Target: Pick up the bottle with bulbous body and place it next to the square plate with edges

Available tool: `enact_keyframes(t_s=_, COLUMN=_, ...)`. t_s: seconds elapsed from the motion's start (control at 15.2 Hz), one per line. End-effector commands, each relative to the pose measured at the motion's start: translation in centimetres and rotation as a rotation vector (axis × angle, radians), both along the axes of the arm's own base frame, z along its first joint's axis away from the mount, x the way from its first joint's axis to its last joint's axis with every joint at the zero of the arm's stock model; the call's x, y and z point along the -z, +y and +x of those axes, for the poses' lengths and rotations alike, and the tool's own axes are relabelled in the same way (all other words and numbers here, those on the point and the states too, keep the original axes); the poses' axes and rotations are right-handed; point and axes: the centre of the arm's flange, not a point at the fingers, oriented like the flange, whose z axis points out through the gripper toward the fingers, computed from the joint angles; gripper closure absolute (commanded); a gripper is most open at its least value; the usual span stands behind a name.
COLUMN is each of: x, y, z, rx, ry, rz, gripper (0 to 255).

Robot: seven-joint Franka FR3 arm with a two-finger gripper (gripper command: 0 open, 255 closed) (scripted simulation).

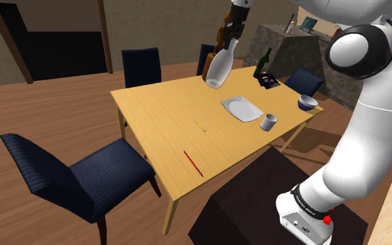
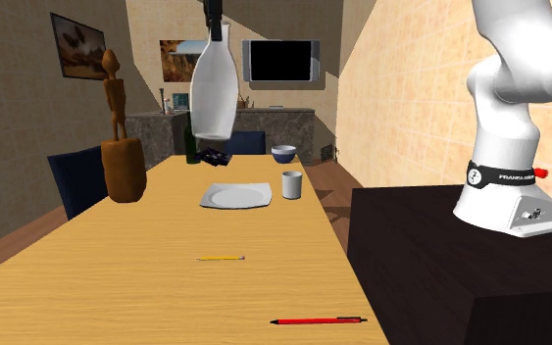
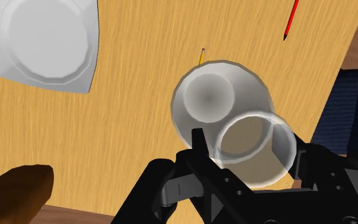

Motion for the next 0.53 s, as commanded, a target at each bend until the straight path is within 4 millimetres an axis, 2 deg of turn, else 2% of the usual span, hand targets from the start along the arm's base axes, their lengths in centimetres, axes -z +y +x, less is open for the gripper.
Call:
enact_keyframes(t_s=0.0, x=0.1, y=-2.7, z=-0.7, rx=-0.001, ry=-0.001, rz=0.0, gripper=255)
enact_keyframes(t_s=0.46, x=0.0, y=-11.8, z=-2.2, rx=-0.001, ry=-0.001, rz=0.0, gripper=255)
